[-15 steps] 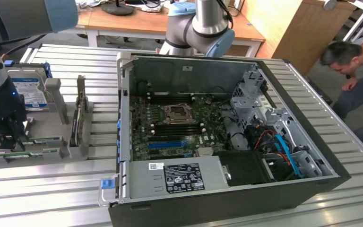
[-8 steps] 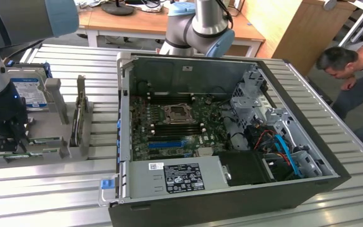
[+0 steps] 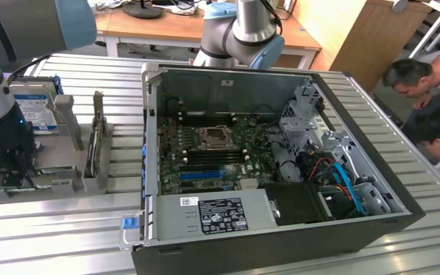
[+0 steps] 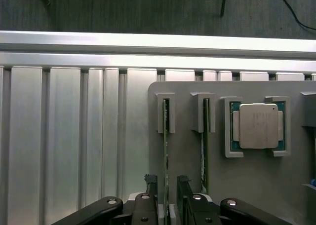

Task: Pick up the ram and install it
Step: 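Pick up the ram and move it above insertion slot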

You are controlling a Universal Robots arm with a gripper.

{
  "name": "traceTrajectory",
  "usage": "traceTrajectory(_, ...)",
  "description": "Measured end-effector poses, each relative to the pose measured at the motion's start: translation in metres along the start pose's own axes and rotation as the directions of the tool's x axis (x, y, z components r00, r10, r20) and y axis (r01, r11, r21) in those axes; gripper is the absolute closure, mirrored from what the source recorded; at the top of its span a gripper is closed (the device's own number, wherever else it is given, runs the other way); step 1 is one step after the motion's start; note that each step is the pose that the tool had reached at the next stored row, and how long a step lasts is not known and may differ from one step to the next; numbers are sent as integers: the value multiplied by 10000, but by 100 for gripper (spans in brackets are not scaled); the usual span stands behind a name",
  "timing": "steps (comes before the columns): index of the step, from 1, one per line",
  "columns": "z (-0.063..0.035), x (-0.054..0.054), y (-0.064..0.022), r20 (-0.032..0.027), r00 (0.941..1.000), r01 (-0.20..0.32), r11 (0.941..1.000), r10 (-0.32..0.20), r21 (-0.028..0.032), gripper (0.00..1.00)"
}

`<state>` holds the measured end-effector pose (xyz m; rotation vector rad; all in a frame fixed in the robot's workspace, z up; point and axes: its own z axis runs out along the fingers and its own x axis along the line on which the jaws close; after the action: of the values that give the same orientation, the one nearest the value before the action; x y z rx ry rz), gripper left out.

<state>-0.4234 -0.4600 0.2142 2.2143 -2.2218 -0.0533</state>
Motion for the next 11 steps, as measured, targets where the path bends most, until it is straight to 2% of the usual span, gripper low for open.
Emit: traceTrajectory(11, 101, 2, -3, -1, 10000, 1, 10000, -1, -1, 70)
